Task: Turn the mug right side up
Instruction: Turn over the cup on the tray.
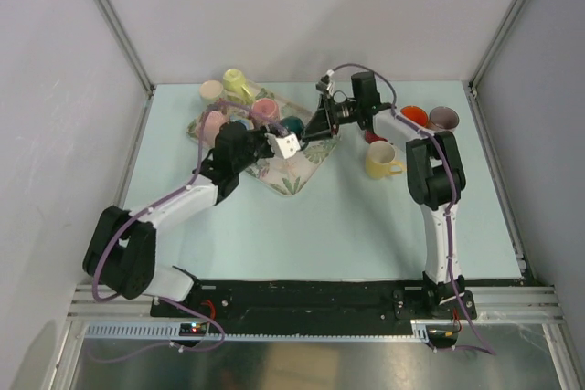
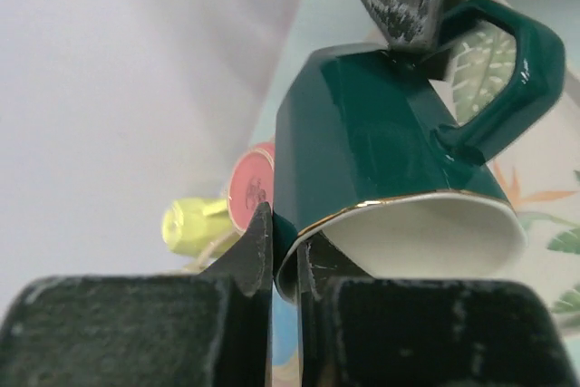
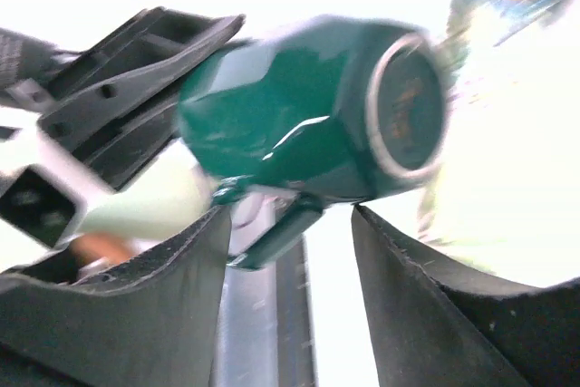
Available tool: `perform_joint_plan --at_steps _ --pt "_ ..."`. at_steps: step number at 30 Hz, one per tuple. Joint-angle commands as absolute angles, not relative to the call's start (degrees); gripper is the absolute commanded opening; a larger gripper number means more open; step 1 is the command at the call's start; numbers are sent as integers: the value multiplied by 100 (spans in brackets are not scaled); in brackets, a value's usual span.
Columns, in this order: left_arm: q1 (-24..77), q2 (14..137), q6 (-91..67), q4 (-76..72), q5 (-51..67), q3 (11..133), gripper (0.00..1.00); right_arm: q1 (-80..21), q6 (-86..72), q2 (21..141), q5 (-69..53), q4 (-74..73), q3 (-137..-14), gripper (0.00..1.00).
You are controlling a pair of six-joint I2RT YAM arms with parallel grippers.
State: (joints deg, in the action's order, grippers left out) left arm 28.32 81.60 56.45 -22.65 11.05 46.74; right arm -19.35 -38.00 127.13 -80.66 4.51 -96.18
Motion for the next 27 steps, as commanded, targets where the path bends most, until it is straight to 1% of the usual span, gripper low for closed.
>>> perform_joint_plan --at_steps 1,3,5,9,11,15,19,22,27 --pt "2836 7608 4360 -323 1132 5726 0 -1843 -390 12131 -6038 -2291 -10747 62" --pt "2827 7692 3975 923 1223 6151 0 -1847 447 11989 -5445 -2627 -10874 63" --pt "2810 7765 3554 1639 1224 6425 0 -1822 1138 11848 -5125 -2885 -10958 62" --pt "2775 7831 2700 2115 1153 6464 0 -1923 2803 11530 -4593 -3666 -10990 60" --pt "2770 7890 2483 2221 1194 6441 0 -1975 3526 11186 -4580 -3588 -10519 61" --pt "2769 8147 2159 2489 1195 6723 0 -2166 4964 10169 -4570 -2640 -8950 65" --pt "2769 8512 2006 2895 1145 7223 0 -2659 6959 9694 -4163 -3009 -8292 66" --pt "2773 8691 1949 3060 1190 7471 0 -2958 7547 9704 -3690 -3127 -8158 65" --pt "2801 8806 1973 3239 1197 7677 0 -3255 7671 10020 -3151 -2896 -8169 62"
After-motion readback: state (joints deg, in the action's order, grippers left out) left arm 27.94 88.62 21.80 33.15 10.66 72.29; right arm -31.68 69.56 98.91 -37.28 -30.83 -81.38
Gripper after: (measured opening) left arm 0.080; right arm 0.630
